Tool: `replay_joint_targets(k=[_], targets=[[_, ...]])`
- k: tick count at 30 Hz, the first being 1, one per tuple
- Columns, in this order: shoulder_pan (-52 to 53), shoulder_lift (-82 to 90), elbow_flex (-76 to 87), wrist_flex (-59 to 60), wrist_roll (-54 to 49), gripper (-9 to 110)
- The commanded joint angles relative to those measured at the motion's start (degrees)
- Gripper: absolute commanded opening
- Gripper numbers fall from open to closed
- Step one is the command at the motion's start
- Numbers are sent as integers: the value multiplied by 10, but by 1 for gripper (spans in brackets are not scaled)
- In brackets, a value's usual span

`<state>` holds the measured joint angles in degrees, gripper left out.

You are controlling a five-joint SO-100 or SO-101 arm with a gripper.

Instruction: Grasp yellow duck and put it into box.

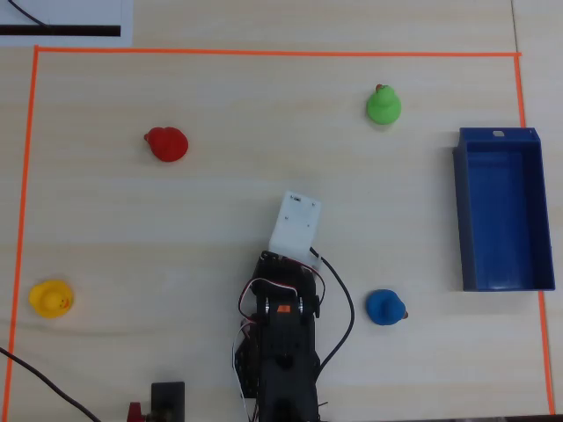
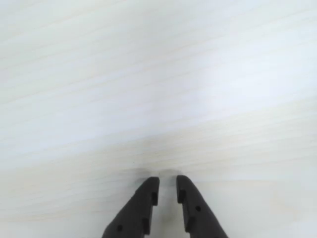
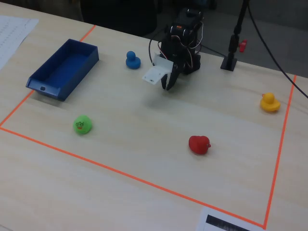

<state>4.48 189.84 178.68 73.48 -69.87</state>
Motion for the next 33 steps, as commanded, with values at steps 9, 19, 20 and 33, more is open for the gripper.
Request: replay_joint_targets(k=[9, 19, 20, 33], targets=[[-3, -2, -4, 13, -2, 2], [-3, -2, -4, 13, -2, 2], [-3, -2, -4, 13, -2, 2], [-3, -2, -4, 11, -1, 0]])
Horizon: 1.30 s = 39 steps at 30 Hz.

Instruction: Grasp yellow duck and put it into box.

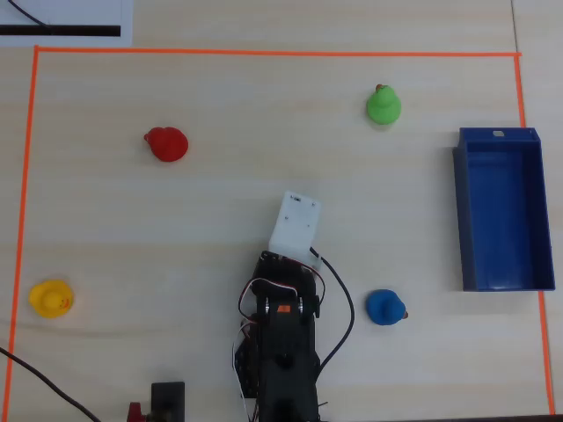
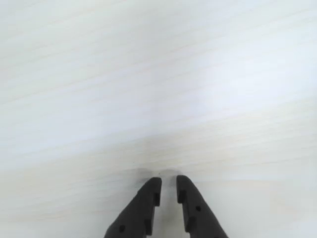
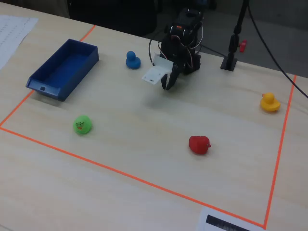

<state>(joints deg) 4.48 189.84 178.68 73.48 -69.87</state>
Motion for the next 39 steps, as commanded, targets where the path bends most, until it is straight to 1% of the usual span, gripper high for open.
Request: replay_joint_targets(k=[1, 4, 6, 10, 12, 15, 18, 21, 25, 29, 33, 39], targets=[[-3, -2, -4, 12, -25, 0], [3, -2, -8, -31, -26, 0], [10, -10, -34, -36, -24, 2], [0, -96, -142, -16, -23, 5], [-5, -161, -213, -4, -16, 10], [-15, -246, -316, 23, -14, 14], [-38, -320, -410, 82, -14, 18], [-78, -373, -486, 155, -13, 26], [-149, -413, -553, 228, 9, 36], [-235, -425, -582, 255, 59, 42], [-353, -443, -613, 264, 147, 44], [-567, -497, -663, 263, 298, 46]])
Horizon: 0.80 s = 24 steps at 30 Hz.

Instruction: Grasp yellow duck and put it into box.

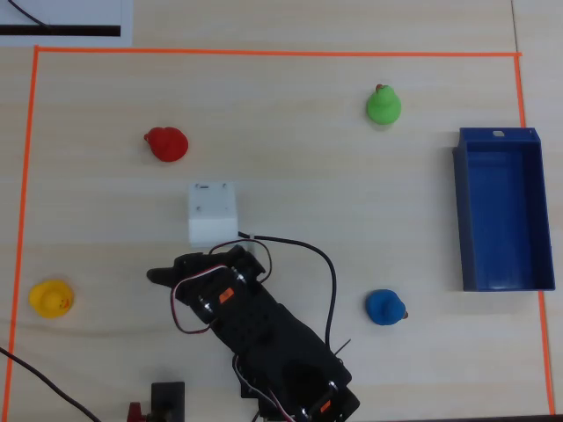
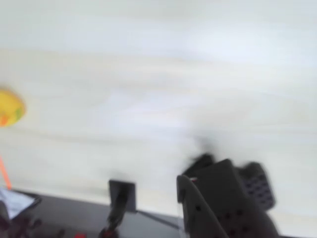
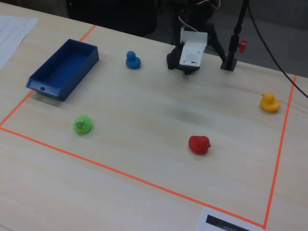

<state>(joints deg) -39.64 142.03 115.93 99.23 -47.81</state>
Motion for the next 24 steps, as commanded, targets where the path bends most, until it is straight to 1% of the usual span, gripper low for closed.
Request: replay_joint_targets(k=[1, 4, 9, 12, 19, 24], targets=[[-161, -28, -38, 1, 102, 46], [-249, -60, -40, -22, 160, 46], [-311, -120, -66, -63, 210, 45], [-323, -149, -78, -74, 220, 45], [-311, -216, -100, -108, 205, 45], [-345, -297, -134, -134, 207, 45]])
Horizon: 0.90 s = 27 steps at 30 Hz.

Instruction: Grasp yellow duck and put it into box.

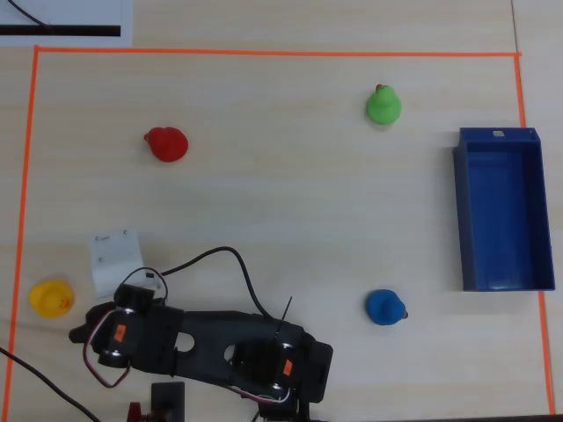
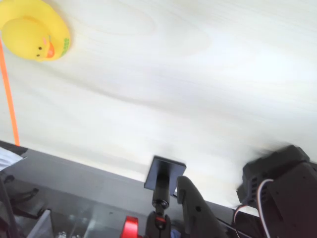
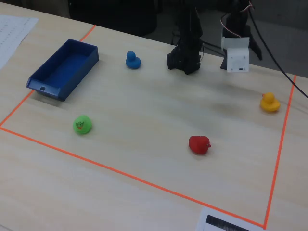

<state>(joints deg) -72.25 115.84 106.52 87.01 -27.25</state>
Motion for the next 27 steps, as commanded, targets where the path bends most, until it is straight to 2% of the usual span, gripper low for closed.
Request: replay_joint_targets(k=[1, 17, 27], targets=[[-25, -54, -53, -15, 1, 45], [-62, -296, -286, -42, -29, 46], [7, -376, -354, -68, -55, 47]])
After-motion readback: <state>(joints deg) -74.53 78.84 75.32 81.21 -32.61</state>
